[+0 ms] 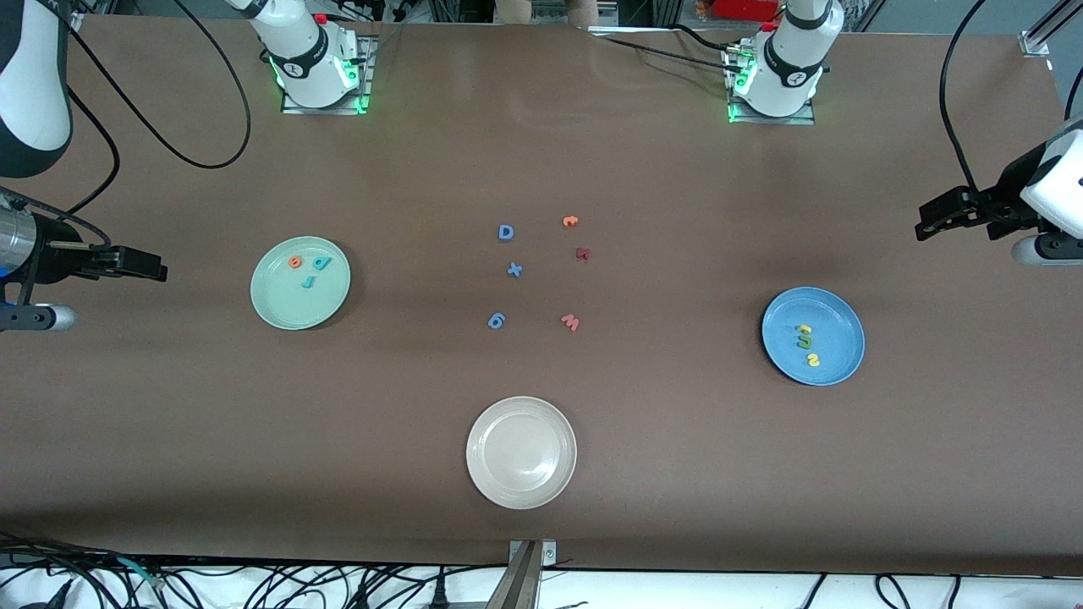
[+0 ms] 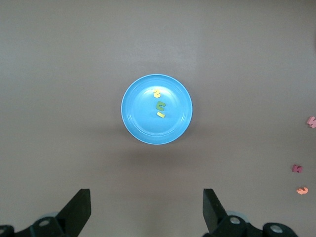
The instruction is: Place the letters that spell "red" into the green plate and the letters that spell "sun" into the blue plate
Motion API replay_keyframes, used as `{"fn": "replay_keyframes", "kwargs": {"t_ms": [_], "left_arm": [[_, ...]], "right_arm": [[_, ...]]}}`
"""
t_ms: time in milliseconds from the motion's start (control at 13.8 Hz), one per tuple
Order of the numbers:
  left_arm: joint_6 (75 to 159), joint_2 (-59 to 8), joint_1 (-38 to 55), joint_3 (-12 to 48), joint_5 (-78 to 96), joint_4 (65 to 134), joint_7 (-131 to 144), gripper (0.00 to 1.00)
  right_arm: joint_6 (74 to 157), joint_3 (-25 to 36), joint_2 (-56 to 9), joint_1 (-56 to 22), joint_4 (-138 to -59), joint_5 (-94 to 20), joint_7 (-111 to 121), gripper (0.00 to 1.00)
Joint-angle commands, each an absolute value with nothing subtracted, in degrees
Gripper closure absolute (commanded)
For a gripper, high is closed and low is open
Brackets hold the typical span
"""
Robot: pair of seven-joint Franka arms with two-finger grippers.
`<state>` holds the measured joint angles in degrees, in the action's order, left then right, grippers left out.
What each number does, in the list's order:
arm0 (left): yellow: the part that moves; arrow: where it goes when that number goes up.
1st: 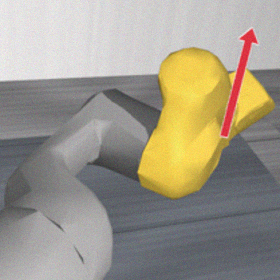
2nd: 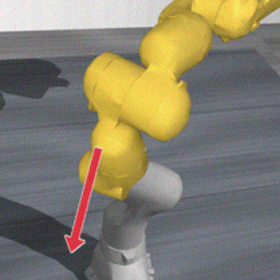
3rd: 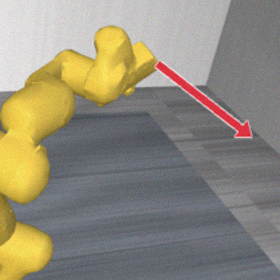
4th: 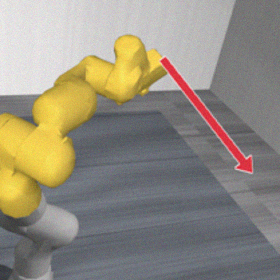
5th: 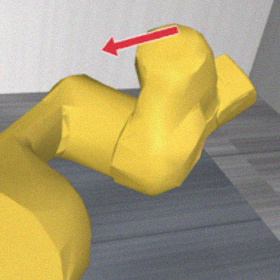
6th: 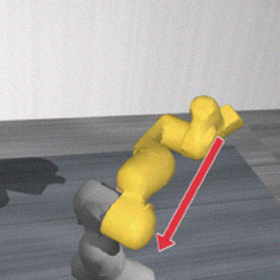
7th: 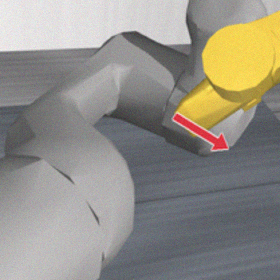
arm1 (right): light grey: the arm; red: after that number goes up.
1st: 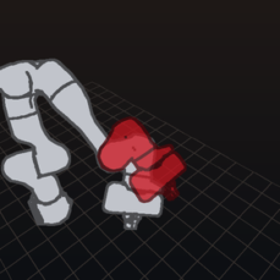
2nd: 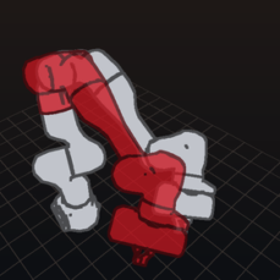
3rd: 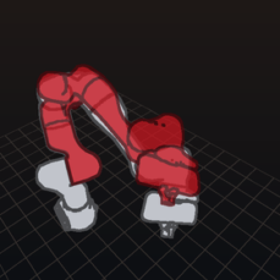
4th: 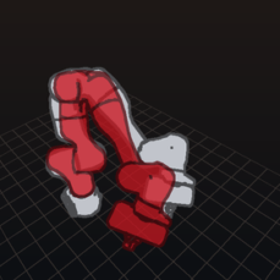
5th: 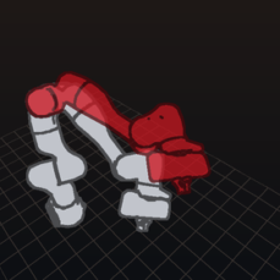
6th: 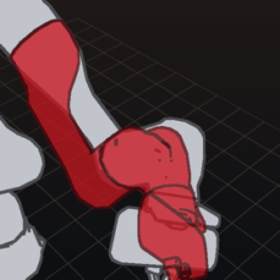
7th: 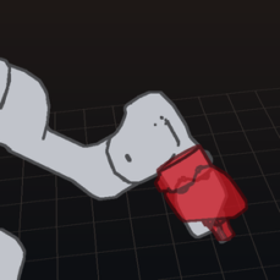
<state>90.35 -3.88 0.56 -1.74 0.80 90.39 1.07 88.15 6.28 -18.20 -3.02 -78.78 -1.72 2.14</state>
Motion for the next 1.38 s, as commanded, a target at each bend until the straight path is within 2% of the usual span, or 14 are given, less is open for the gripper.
{"fn": "replay_keyframes", "kwargs": {"t_ms": [0, 435, 1305], "left_arm": [[89.1, -3.7, 0.4, -1.8, 2.1, 89.5, -0.1, 0.0], [89.1, -3.8, 0.4, -1.8, 2.1, 89.5, -0.1, 0.0], [89.1, -3.8, 0.4, -1.8, 2.0, 89.5, -0.1, 0.0]], "right_arm": [[89.2, 5.7, -16.9, -3.0, -80.3, -0.6, 1.1, 0.01], [92.3, 5.6, -15.6, -3.1, -83.2, -0.6, 1.1, 0.01], [90.6, 5.4, -16.4, -3.1, -80.9, -1.0, -5.1, 0.01]]}}
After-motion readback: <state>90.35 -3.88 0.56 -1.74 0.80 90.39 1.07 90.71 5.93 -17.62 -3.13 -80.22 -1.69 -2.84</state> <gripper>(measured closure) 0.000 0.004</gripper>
